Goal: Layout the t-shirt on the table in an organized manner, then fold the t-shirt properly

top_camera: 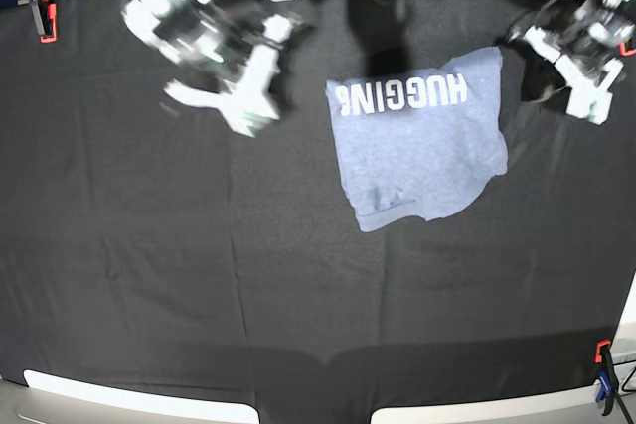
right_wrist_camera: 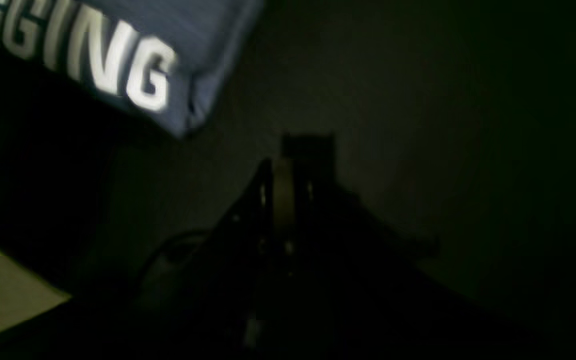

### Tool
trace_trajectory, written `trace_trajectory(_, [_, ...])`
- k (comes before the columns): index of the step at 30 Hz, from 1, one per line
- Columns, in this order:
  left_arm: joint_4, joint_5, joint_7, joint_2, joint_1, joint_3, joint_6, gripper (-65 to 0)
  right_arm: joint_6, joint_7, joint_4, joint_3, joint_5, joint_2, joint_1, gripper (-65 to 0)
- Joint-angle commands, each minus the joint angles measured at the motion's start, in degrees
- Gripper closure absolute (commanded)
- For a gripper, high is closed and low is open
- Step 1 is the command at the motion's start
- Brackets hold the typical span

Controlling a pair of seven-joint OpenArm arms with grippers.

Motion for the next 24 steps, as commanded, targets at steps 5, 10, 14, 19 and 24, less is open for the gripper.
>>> trace_trajectory(5, [3.65, -6.29, 3.93, -0.44, 8.39, -5.64, -0.02, 0.0, 0.20, -6.38, 8.50, 8.31, 3.45, -0.15, -10.03, 0.0])
trace_trajectory(10, [3.56, -9.20, 4.90, -0.44, 17.25, -10.93, -0.04, 0.0, 0.20, -11.52, 11.98, 15.02, 8.98, -0.17, -21.86, 0.0])
trace_trajectory(14, [1.38, -9.51, 12.37, -0.46, 22.23, -10.43, -3.23, 0.0, 0.26, -17.66, 11.98, 15.82, 10.34, -0.42, -30.21, 0.0])
trace_trajectory(19, [-12.94, -10.95, 13.79, -0.55, 24.28, -4.26, -9.31, 0.0, 0.35, -18.36, 4.46, 13.77, 8.79, -0.44, -37.68, 0.0])
trace_trajectory(24, [-36.65, -6.29, 2.38, -1.09, 20.41, 6.25, -11.36, 0.0, 0.48, -18.64, -15.19, 8.46, 3.82, 0.07, -33.81, 0.0])
